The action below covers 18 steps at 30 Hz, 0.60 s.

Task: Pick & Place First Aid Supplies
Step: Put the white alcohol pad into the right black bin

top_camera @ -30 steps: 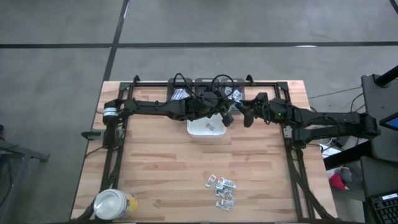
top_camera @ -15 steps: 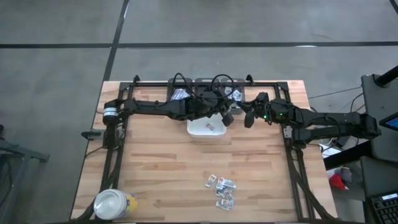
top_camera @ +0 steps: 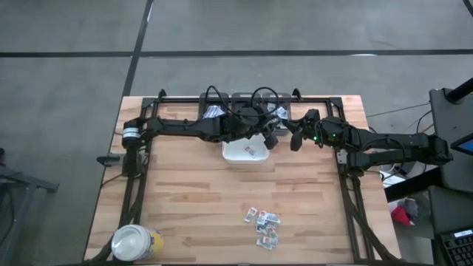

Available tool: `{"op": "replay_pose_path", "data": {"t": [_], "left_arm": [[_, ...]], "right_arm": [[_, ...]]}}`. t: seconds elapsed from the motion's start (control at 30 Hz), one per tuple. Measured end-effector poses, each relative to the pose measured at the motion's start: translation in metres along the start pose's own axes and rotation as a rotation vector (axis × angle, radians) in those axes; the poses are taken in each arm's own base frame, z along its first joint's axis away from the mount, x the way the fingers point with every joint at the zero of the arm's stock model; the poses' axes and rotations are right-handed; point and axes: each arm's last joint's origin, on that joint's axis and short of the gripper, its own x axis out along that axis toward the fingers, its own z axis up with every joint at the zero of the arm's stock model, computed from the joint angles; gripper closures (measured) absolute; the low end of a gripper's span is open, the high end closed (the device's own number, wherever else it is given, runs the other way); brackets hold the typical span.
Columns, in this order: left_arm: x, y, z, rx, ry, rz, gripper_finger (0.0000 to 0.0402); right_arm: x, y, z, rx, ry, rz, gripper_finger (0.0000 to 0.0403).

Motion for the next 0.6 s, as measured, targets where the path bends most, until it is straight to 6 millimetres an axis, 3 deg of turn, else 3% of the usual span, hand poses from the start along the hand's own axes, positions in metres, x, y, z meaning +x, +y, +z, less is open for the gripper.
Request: {"op": "replay_pose_path", "data": {"t": [0.2,0.6], "left_arm": [[-0.013,0.006,0.007,0.035,0.039,0.007,0.0263],[-0.062,0.019,0.021,0.046,0.182,0.024,0.0262]], "right_arm": [[0.000,0.000,0.000,-0.001,0.003,-0.001,0.0395],[0.000,-0.002,-0.005,-0.017,0.046,-0.021,0.0395]]}}
